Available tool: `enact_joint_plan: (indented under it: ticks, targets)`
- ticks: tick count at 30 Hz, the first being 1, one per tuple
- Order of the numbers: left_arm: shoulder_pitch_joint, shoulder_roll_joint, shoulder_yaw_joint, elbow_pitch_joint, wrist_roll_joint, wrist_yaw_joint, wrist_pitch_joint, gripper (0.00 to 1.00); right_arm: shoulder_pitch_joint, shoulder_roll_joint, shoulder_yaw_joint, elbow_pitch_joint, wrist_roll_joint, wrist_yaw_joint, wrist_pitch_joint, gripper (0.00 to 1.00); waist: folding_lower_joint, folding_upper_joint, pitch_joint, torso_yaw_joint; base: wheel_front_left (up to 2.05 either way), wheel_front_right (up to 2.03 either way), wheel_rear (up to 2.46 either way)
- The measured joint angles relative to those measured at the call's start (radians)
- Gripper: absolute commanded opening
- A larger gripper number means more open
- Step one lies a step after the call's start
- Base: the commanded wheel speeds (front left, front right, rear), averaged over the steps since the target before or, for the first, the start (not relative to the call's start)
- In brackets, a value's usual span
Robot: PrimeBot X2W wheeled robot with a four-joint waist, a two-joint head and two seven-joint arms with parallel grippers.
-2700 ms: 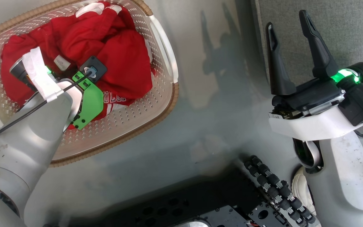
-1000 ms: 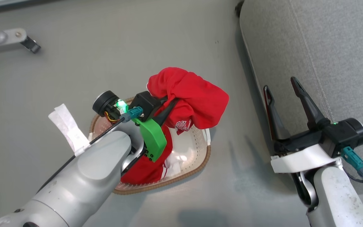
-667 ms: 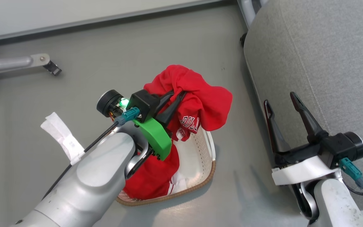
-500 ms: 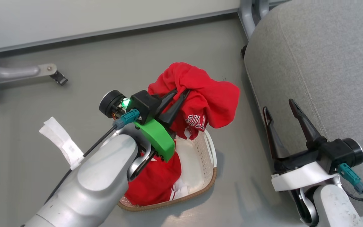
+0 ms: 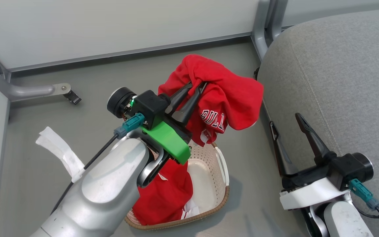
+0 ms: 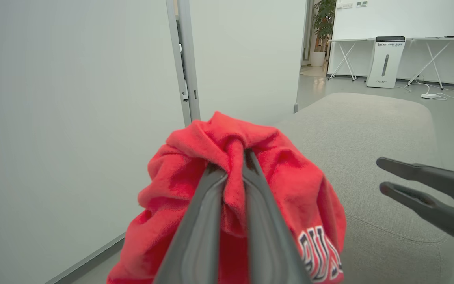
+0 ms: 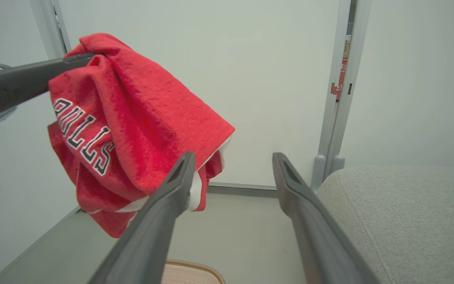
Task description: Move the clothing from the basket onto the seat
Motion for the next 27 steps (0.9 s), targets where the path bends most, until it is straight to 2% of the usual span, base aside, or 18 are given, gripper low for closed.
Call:
enact_joint_plan:
  ticks: [18, 27]
  targets:
    - [0.005, 0.004, 0.0, -0.035, 0.011, 0.013, 0.0, 0.0, -0.006, 0.0, 0.089, -0.014, 0.033, 0.0, 0.0, 1.0, 0.0, 0.0, -0.003, 0.009, 0.0, 0.0, 0.0]
    - [0.005, -0.011, -0.013, -0.046, 0.019, 0.012, 0.0, 0.0, -0.03, 0.0, 0.091, 0.017, 0.063, 0.0, 0.0, 1.0, 0.0, 0.0, 0.003, 0.022, 0.0, 0.0, 0.0]
